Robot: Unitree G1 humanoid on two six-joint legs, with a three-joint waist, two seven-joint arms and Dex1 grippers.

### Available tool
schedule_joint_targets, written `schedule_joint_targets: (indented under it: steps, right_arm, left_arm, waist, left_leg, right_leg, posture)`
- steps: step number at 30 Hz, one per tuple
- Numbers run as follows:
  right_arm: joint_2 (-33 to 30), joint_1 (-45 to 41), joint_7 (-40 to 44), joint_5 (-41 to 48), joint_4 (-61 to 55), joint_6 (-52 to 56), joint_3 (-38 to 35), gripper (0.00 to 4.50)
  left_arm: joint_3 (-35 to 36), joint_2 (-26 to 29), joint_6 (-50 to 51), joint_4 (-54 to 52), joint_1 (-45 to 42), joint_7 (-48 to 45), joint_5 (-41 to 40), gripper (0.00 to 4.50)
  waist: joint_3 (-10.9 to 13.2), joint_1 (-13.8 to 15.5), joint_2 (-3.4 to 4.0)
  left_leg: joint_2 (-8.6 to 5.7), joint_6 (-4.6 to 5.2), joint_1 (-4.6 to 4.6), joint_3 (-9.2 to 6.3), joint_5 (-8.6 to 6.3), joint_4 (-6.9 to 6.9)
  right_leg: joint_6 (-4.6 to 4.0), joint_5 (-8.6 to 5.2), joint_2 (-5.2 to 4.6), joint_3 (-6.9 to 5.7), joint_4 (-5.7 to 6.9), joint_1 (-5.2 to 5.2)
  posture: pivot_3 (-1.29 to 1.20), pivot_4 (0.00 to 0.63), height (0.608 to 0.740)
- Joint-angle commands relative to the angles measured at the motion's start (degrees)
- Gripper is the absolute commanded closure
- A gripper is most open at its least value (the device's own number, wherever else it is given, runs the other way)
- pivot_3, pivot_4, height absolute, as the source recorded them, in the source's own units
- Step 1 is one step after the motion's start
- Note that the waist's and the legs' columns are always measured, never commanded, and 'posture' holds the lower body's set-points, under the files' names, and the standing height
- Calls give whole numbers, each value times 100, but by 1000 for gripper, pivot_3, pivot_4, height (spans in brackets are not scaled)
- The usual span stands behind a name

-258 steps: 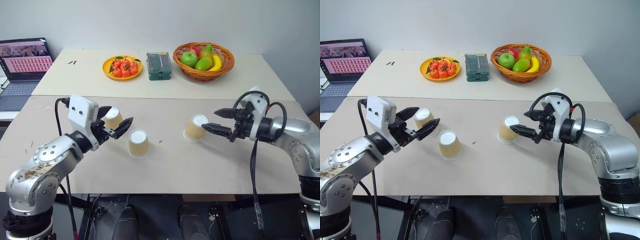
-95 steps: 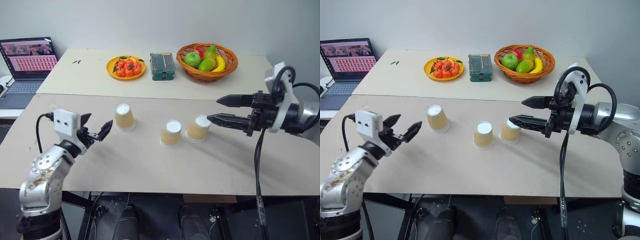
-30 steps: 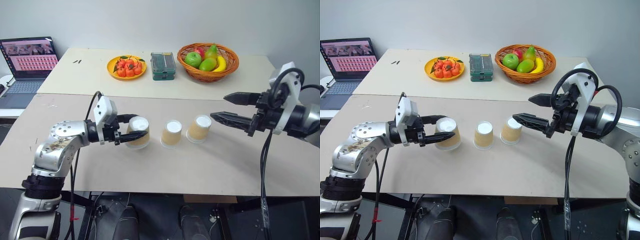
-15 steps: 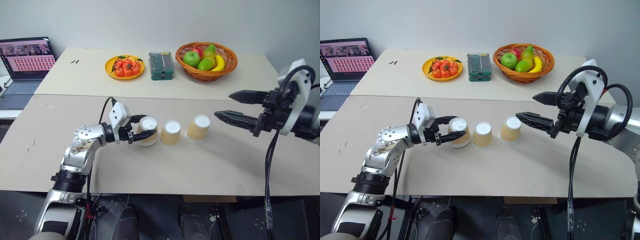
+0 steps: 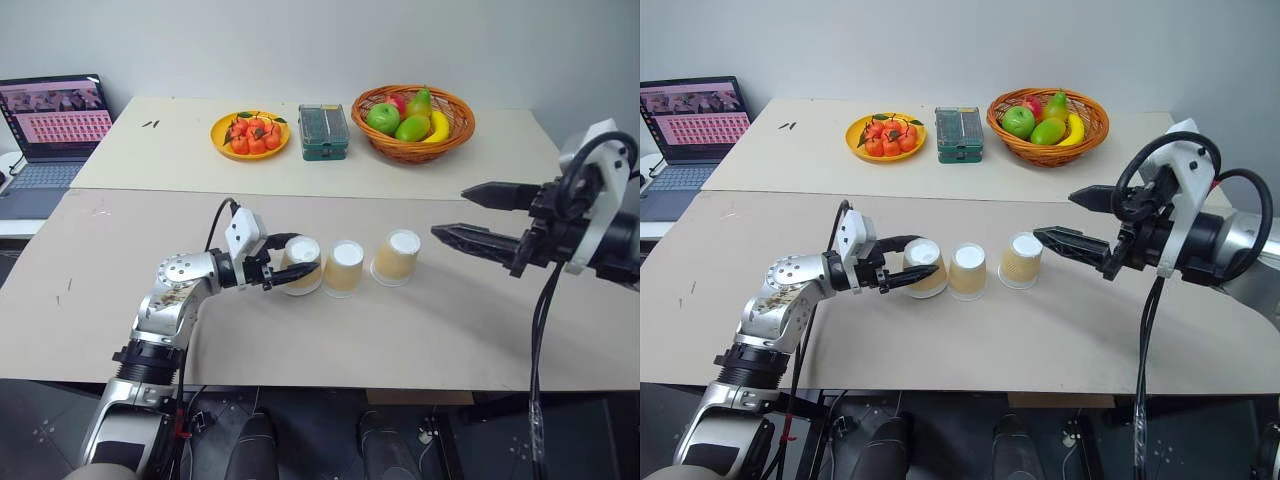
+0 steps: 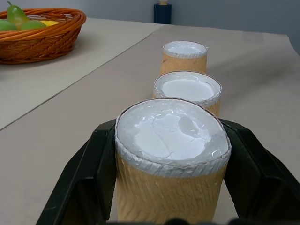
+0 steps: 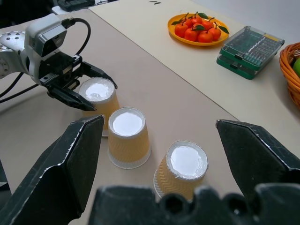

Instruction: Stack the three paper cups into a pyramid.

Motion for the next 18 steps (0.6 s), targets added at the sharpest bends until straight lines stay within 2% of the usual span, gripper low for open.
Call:
schedule_joint_targets:
  steps: [1, 2, 11, 18]
  right_arm:
    - [-92, -23, -44, 129, -108, -34, -267, 0]
    - [-92, -26, -50, 130, -104, -39, -262, 0]
    - [-77, -40, -22, 61, -53, -108, -206, 0]
    - [-84, 15, -29, 84, -114, -86, -266, 0]
  left_arm:
    - [15, -21, -17, -76, -126, -35, -38, 255]
    - [15, -22, -18, -74, -127, -39, -36, 105]
    - [143, -71, 346, -433, -425, 108, -257, 105]
    - [663, -187, 1396, -854, -1302, 751, -946, 105]
  waist:
    - [0, -1, 0]
    - [0, -1, 0]
    - [0, 5, 0]
    - [0, 60, 0]
  left_leg:
    - [0, 0, 0, 0, 0, 0]
    - [0, 0, 0, 0, 0, 0]
    - [0, 0, 0, 0, 0, 0]
    - [0, 0, -1, 0, 0, 1]
  right_leg:
    - [0, 0, 0, 0, 0, 0]
    - [0, 0, 0, 0, 0, -1]
    - [0, 0, 0, 0, 1, 0]
    - [1, 0, 0, 0, 1, 0]
  posture:
    - [0, 150, 740]
    - [0, 150, 740]
    - [0, 150, 740]
    - [0, 150, 740]
